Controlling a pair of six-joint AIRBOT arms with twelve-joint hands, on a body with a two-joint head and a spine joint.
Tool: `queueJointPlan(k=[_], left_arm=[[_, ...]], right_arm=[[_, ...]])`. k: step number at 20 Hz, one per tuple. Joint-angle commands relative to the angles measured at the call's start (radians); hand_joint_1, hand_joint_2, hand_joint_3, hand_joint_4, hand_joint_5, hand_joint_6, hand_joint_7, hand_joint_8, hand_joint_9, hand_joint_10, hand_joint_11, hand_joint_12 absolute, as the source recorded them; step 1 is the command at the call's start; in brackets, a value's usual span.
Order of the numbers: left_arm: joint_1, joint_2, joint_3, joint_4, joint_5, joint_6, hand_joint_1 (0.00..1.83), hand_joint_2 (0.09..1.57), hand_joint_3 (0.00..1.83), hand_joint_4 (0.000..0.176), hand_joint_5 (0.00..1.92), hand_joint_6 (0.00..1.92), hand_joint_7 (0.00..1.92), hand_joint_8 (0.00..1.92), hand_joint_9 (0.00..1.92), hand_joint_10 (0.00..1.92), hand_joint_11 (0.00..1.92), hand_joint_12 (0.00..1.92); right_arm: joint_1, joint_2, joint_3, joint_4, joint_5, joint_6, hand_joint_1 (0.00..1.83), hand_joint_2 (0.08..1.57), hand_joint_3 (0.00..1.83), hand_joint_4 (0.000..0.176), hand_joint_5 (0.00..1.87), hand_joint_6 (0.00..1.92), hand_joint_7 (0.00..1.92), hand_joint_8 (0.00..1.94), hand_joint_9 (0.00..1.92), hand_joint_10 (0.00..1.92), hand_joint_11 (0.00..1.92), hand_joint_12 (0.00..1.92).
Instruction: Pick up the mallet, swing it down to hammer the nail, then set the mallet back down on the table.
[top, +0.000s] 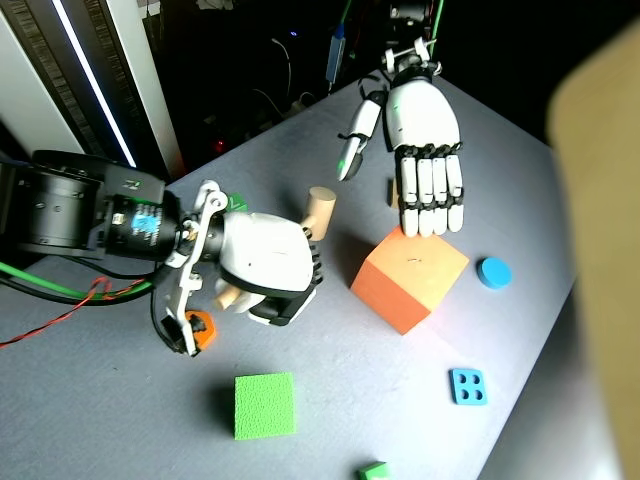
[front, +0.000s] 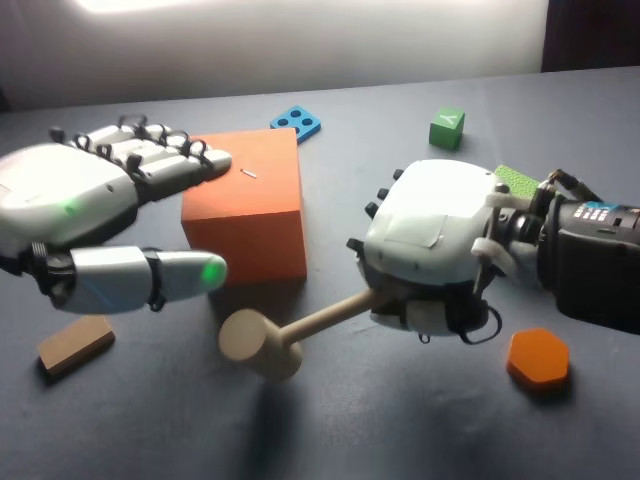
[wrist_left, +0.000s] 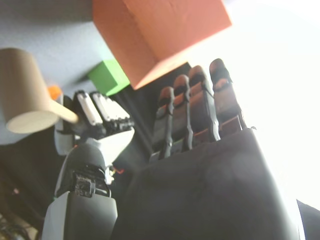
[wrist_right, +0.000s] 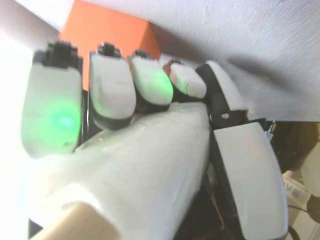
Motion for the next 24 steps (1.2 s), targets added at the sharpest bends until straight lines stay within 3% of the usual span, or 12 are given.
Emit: queueJointPlan(k=[1, 2, 3, 4, 7, 8, 9, 11, 15, 18, 21, 24], left_arm=[[-0.017, 0.016, -0.008, -0.004, -0.101, -0.002, 0.0, 1.23, 0.0, 0.0, 0.13, 0.0, 0.14, 0.0, 0.13, 0.0, 0.02, 0.19], [-0.026, 0.028, -0.016, 0.002, -0.091, -0.002, 0.0, 1.23, 0.0, 0.0, 0.13, 0.0, 0.14, 0.0, 0.13, 0.0, 0.02, 0.2], [-0.034, 0.04, -0.024, 0.008, -0.083, -0.003, 0.0, 1.23, 0.0, 0.0, 0.14, 0.0, 0.14, 0.0, 0.13, 0.0, 0.02, 0.2], [-0.042, 0.054, -0.035, 0.018, -0.08, -0.004, 0.0, 1.23, 0.0, 0.0, 0.14, 0.01, 0.15, 0.01, 0.14, 0.01, 0.03, 0.2], [-0.056, 0.095, -0.07, 0.046, -0.063, -0.008, 0.0, 1.23, 0.0, 0.0, 0.13, 0.0, 0.15, 0.0, 0.14, 0.0, 0.02, 0.2], [-0.057, 0.105, -0.08, 0.051, -0.061, -0.01, 0.0, 1.23, 0.0, 0.0, 0.13, 0.0, 0.15, 0.0, 0.14, 0.0, 0.03, 0.2], [-0.059, 0.113, -0.088, 0.055, -0.061, -0.01, 0.0, 1.23, 0.0, 0.0, 0.13, 0.0, 0.15, 0.0, 0.14, 0.0, 0.02, 0.2], [-0.067, 0.128, -0.097, 0.088, -0.057, -0.03, 0.0, 1.23, 0.0, 0.0, 0.14, 0.0, 0.16, 0.0, 0.14, 0.0, 0.02, 0.2], [-0.128, 0.134, -0.093, 0.195, 0.004, -0.097, 0.0, 1.23, 0.0, 0.0, 0.14, 0.0, 0.15, 0.0, 0.14, 0.0, 0.03, 0.21], [-0.148, 0.137, -0.096, 0.196, 0.018, -0.098, 0.0, 1.23, 0.0, 0.0, 0.13, 0.0, 0.16, 0.01, 0.15, 0.01, 0.02, 0.2], [-0.17, 0.144, -0.099, 0.203, 0.04, -0.098, 0.0, 1.23, 0.0, 0.0, 0.15, 0.01, 0.16, 0.01, 0.16, 0.01, 0.03, 0.21], [-0.193, 0.16, -0.11, 0.217, 0.069, -0.098, 0.0, 1.23, 0.0, 0.0, 0.14, 0.0, 0.16, 0.01, 0.16, 0.01, 0.03, 0.21]], right_arm=[[-0.001, -0.004, 0.007, -0.078, 0.089, 0.074, 0.49, 1.37, 0.0, 0.176, 1.12, 1.92, 1.26, 1.94, 1.35, 1.92, 1.48, 1.92], [-0.008, -0.011, 0.015, -0.11, 0.091, 0.108, 0.48, 1.35, 0.0, 0.173, 1.08, 1.92, 1.2, 1.94, 1.28, 1.92, 1.38, 1.92], [-0.014, -0.016, 0.021, -0.119, 0.098, 0.108, 0.44, 1.34, 0.0, 0.109, 1.04, 1.92, 1.16, 1.94, 1.22, 1.92, 1.32, 1.92], [-0.023, -0.023, 0.027, -0.125, 0.104, 0.108, 0.47, 1.29, 0.0, 0.0, 0.98, 1.92, 1.1, 1.94, 1.12, 1.92, 1.22, 1.92], [-0.045, -0.027, 0.029, -0.145, 0.125, 0.108, 0.35, 1.31, 0.01, 0.0, 0.73, 1.92, 0.84, 1.94, 0.85, 1.92, 0.87, 1.92], [-0.052, -0.029, 0.029, -0.154, 0.14, 0.108, 0.32, 1.31, 0.0, 0.0, 0.71, 1.82, 0.81, 1.89, 0.8, 1.92, 0.8, 1.92], [-0.056, -0.031, 0.03, -0.156, 0.15, 0.108, 0.34, 1.28, 0.0, 0.0, 0.81, 1.36, 0.91, 1.48, 0.85, 1.61, 0.76, 1.71], [-0.06, -0.034, 0.03, -0.156, 0.151, 0.108, 0.43, 1.24, 0.0, 0.0, 0.98, 0.75, 1.08, 0.95, 0.97, 1.2, 0.78, 1.48], [-0.062, -0.031, 0.03, -0.156, 0.156, 0.108, 0.49, 1.13, 0.0, 0.0, 1.06, 0.17, 1.12, 0.31, 1.01, 0.6, 0.76, 1.14], [-0.059, -0.017, 0.024, -0.156, 0.156, 0.114, 0.49, 1.11, 0.0, 0.0, 1.04, 0.01, 1.17, 0.05, 1.12, 0.19, 0.82, 0.87], [-0.049, 0.021, 0.0, -0.156, 0.186, 0.132, 0.5, 1.08, 0.0, 0.0, 0.99, 0.0, 1.13, 0.0, 1.15, 0.05, 0.86, 0.84], [-0.017, 0.069, -0.028, -0.156, 0.215, 0.182, 0.36, 1.1, 0.0, 0.0, 0.81, 0.0, 0.92, 0.0, 0.9, 0.0, 0.55, 0.95]])
